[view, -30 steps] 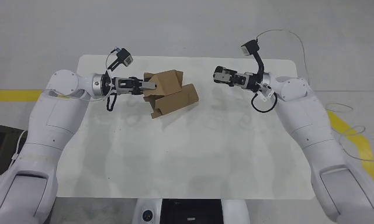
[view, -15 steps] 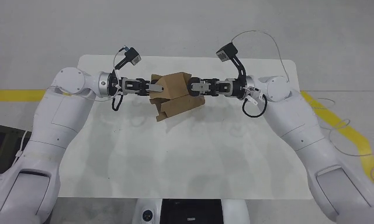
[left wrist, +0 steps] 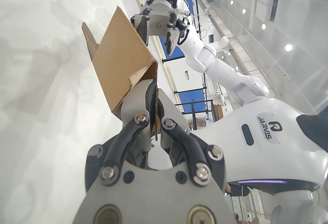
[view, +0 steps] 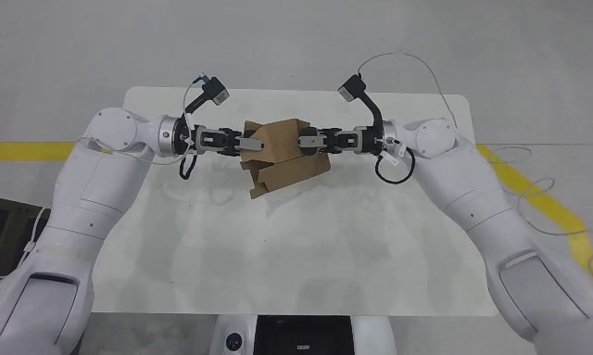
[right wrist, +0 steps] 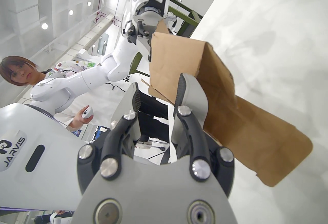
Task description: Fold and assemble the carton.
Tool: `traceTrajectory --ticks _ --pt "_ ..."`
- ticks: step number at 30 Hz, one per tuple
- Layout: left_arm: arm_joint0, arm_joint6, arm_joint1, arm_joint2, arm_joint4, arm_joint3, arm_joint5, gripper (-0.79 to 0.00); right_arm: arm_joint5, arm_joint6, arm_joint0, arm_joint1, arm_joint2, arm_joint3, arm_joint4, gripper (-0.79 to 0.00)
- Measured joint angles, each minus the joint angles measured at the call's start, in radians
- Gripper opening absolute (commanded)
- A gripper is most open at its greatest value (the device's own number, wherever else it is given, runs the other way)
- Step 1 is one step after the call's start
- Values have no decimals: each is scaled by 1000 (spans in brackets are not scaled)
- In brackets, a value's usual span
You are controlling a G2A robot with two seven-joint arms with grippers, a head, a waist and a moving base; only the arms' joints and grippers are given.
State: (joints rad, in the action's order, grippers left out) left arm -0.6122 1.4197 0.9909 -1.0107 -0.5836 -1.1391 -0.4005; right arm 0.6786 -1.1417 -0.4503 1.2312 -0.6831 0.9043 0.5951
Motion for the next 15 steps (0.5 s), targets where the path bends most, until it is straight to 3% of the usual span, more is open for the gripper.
traceTrajectory --ticks 15 --pt "-9 5 -6 5 -16 -14 5 -785 11 11 17 22 74 -41 65 -496"
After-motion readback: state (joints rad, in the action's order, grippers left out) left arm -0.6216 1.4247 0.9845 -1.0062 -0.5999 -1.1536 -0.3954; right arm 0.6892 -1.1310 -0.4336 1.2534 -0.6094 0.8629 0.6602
